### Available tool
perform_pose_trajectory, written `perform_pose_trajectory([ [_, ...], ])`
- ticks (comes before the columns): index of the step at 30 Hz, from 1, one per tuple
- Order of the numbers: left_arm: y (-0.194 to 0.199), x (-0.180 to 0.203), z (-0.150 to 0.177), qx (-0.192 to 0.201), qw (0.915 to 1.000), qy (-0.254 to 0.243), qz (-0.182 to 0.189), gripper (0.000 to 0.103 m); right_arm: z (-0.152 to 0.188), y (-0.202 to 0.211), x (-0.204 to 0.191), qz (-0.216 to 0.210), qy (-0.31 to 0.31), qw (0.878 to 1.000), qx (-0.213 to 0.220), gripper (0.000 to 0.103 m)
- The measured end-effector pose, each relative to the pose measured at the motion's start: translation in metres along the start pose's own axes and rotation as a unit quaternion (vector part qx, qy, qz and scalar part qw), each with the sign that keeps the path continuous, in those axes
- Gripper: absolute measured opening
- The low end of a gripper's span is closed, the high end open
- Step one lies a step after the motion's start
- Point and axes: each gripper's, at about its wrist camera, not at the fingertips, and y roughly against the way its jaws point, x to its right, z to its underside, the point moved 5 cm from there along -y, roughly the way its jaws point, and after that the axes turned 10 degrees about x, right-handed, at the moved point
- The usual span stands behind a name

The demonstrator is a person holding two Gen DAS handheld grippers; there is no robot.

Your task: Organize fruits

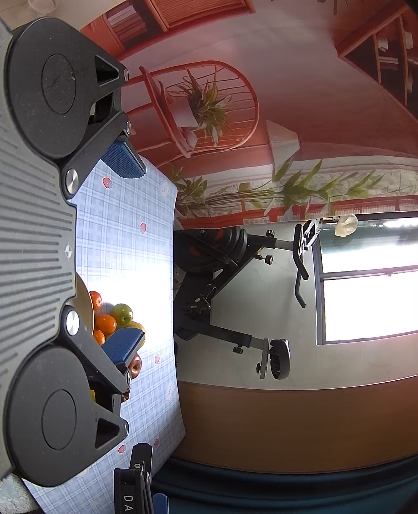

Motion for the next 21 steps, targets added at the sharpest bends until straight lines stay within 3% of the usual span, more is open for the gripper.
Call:
perform_pose_trajectory([
  [21,0.0024,0.0008,-0.0023,0.007,1.0000,0.006,-0.001,0.101,-0.0040,0.0032,-0.0001,0.005,0.000,1.000,0.008,0.102],
])
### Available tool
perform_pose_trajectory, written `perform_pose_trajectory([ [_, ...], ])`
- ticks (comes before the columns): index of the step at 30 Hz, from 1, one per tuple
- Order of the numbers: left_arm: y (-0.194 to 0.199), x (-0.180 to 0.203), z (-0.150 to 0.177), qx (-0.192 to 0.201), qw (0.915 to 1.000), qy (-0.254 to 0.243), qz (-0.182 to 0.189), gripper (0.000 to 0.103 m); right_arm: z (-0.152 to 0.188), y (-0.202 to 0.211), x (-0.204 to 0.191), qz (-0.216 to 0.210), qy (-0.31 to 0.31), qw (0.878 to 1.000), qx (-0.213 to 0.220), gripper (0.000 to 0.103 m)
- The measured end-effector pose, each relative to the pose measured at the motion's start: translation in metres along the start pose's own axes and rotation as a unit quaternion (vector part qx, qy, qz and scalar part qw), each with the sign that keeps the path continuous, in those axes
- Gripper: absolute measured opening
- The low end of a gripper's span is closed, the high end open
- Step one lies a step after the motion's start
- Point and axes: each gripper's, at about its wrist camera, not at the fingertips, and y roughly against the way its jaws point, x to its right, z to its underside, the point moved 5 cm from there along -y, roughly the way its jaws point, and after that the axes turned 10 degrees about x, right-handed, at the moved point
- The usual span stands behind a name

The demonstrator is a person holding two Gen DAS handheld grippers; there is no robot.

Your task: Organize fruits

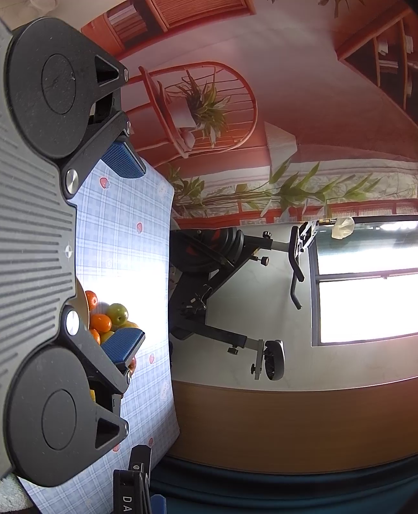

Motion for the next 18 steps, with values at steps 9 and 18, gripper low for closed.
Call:
perform_pose_trajectory([
  [9,0.0005,-0.0010,0.0002,0.000,1.0000,0.000,0.000,0.101,0.0002,-0.0001,0.0003,0.000,0.000,1.000,0.000,0.102],
  [18,0.0016,-0.0010,0.0008,-0.001,1.0000,0.003,-0.001,0.101,0.0000,-0.0001,0.0003,0.000,0.001,1.000,0.000,0.102],
])
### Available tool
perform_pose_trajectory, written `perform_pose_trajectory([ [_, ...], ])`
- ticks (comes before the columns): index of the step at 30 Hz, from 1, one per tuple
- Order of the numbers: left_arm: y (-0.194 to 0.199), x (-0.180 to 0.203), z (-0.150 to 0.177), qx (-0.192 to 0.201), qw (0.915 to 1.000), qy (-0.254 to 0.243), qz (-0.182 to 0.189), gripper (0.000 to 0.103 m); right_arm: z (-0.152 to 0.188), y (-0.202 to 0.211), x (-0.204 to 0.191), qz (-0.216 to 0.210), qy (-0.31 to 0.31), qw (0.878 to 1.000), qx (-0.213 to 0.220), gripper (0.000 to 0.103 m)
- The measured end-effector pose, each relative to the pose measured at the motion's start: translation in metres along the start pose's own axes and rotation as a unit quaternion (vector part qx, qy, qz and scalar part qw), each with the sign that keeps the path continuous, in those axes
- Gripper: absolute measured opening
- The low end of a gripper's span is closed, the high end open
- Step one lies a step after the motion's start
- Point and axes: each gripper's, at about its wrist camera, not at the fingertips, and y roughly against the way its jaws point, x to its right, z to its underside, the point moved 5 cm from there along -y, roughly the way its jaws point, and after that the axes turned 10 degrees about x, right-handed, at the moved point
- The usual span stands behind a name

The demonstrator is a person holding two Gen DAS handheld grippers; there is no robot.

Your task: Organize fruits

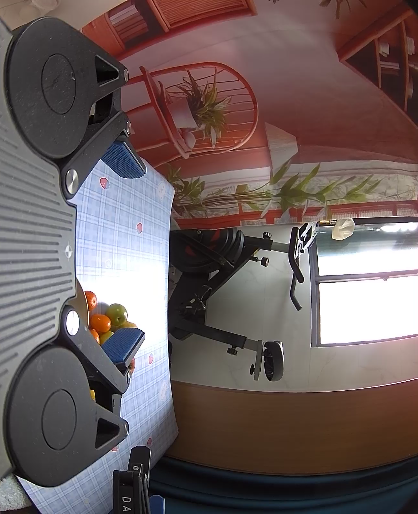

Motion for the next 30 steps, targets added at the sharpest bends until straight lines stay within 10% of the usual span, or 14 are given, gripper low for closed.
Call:
perform_pose_trajectory([
  [30,-0.095,0.003,0.024,-0.034,0.9987,0.025,0.029,0.092,0.022,-0.093,0.080,-0.020,-0.103,0.994,0.026,0.103],
])
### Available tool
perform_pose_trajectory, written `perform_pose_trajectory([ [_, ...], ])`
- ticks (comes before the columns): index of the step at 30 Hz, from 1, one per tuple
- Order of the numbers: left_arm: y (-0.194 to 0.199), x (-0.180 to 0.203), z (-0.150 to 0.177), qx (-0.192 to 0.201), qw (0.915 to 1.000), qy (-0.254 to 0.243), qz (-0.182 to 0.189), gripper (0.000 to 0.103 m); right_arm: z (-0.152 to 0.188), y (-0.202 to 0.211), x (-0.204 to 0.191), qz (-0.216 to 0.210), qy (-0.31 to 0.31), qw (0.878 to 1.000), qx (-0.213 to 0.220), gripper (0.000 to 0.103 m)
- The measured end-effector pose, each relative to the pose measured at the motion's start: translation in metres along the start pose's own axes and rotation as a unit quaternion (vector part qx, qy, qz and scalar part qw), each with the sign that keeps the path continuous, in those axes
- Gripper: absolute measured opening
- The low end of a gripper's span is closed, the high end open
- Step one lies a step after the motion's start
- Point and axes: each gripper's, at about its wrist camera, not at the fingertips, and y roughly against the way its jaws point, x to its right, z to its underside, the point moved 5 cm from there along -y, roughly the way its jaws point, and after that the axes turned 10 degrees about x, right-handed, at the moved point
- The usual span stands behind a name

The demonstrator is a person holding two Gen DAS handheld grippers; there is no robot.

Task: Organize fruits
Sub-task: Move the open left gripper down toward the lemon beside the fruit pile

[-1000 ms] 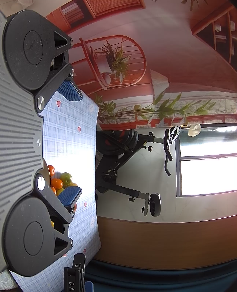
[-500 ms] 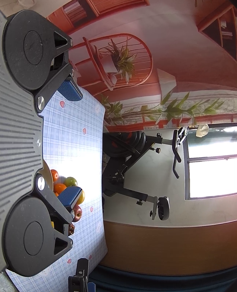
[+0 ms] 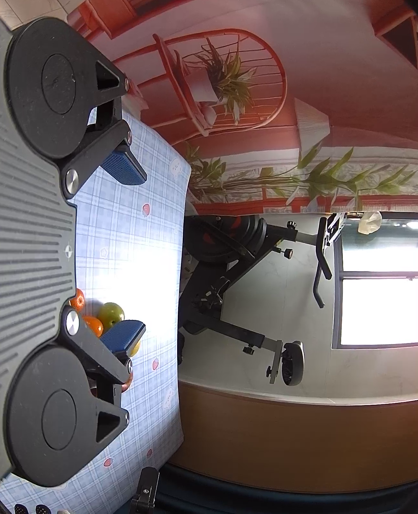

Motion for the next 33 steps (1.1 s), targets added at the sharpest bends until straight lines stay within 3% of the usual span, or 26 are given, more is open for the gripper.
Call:
perform_pose_trajectory([
  [3,-0.013,0.005,0.004,-0.001,1.0000,-0.002,0.006,0.091,0.006,-0.008,0.007,0.003,0.007,1.000,0.002,0.103],
  [10,-0.043,0.009,0.007,-0.052,0.9976,0.005,0.045,0.075,0.017,-0.030,0.013,-0.002,0.025,0.999,-0.042,0.103],
  [15,-0.052,0.007,0.007,-0.048,0.9978,0.005,0.045,0.075,0.024,-0.038,0.010,-0.001,0.058,0.997,-0.052,0.103],
  [18,-0.058,0.008,0.009,-0.050,0.9961,0.002,0.073,0.075,0.029,-0.044,0.007,0.015,0.080,0.995,-0.057,0.102],
  [25,-0.070,0.010,0.017,-0.066,0.9953,-0.010,0.070,0.072,0.042,-0.054,0.013,-0.009,0.064,0.995,-0.078,0.101],
  [33,-0.078,0.016,0.021,-0.082,0.9916,-0.017,0.098,0.071,0.049,-0.055,0.014,-0.029,0.045,0.994,-0.096,0.101],
])
